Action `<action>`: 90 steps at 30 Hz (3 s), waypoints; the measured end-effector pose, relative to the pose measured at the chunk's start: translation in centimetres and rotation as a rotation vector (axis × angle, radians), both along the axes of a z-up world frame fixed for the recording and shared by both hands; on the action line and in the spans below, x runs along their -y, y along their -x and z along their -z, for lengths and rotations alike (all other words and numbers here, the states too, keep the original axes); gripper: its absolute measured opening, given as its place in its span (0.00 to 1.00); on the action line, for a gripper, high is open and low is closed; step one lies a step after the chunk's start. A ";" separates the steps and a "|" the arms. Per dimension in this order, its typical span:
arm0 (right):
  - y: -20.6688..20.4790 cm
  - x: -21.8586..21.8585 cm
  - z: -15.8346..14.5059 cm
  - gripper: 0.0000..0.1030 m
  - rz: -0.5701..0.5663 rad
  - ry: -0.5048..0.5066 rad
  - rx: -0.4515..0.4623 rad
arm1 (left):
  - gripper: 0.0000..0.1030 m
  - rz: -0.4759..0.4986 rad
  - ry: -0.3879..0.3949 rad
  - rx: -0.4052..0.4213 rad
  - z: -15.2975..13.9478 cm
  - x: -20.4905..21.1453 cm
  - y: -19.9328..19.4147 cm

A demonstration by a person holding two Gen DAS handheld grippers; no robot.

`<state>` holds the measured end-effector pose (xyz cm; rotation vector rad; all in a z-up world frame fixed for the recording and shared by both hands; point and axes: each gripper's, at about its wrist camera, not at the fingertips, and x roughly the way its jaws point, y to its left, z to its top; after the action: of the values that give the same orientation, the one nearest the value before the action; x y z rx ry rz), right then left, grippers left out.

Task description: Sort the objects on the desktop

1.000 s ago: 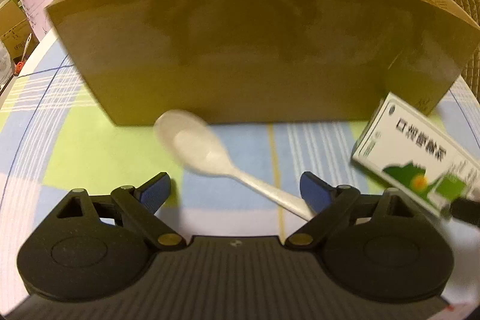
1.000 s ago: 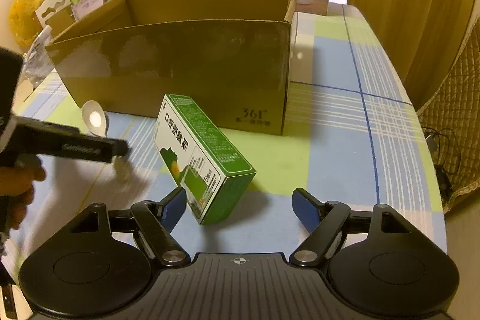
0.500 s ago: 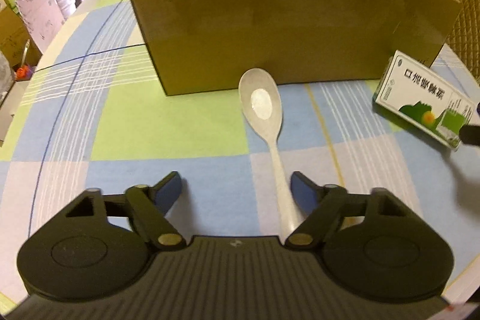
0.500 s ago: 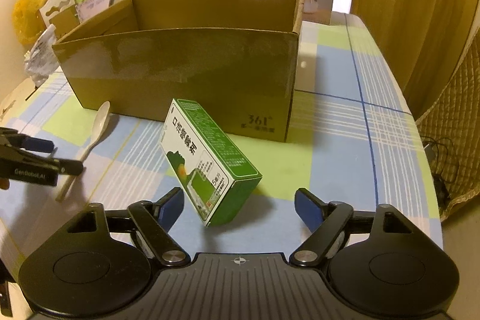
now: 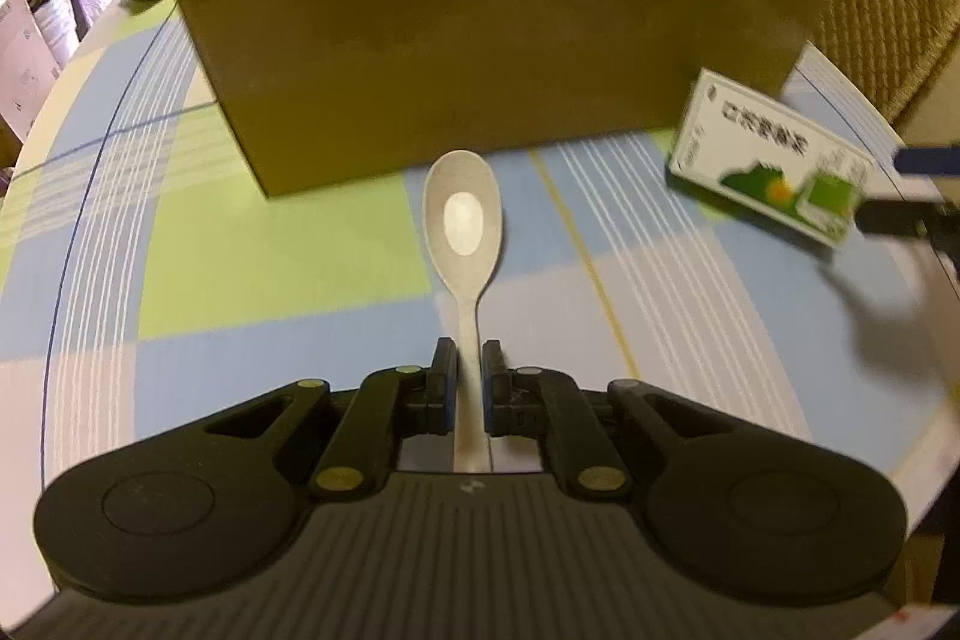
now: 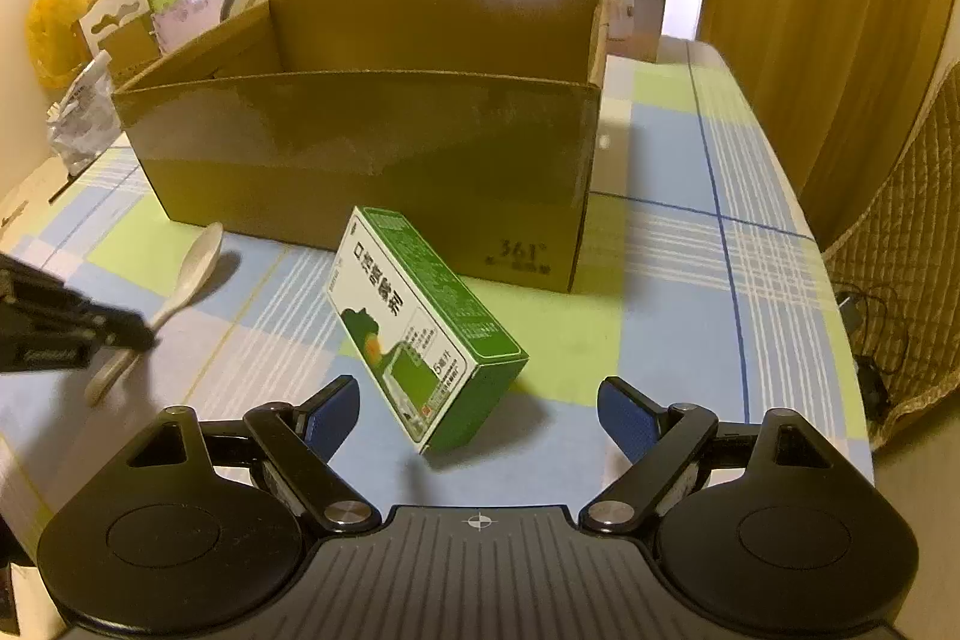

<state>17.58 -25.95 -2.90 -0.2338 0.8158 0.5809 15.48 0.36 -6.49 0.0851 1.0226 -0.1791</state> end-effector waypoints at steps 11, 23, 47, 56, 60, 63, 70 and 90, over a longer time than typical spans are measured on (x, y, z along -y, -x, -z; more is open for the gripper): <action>0.5 -1.1 -0.1 0.82 -0.040 -0.003 0.042 | 0.27 0.002 -0.017 0.031 -0.5 -0.6 1.1; 0.3 -1.5 0.4 0.84 -0.066 0.028 0.074 | 0.30 0.039 -0.040 0.088 0.6 0.4 -1.2; -0.9 -5.9 3.0 0.84 -0.248 0.123 0.070 | 0.26 0.040 -0.002 0.062 0.4 0.0 -1.5; -1.4 -4.7 3.5 0.84 -0.198 0.078 0.000 | 0.26 0.038 0.011 0.056 0.3 0.0 -1.1; -2.2 -4.5 3.3 0.84 -0.159 0.046 -0.007 | 0.26 0.021 0.006 0.061 0.3 0.0 -1.2; -2.4 -4.9 3.3 0.83 -0.147 0.040 -0.005 | 0.26 0.015 -0.001 0.066 0.2 0.1 -1.3; -2.3 -5.1 3.5 0.69 -0.105 0.046 -0.005 | 0.26 0.011 0.012 0.069 0.2 0.2 -1.4; 0.0 -4.3 1.0 0.51 -0.047 -0.005 0.028 | 0.25 0.022 0.034 0.131 -3.0 0.5 0.4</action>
<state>17.58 -21.63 -3.94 -0.2571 0.7834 0.6226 15.05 -0.13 -3.52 0.0765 0.8882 -0.2086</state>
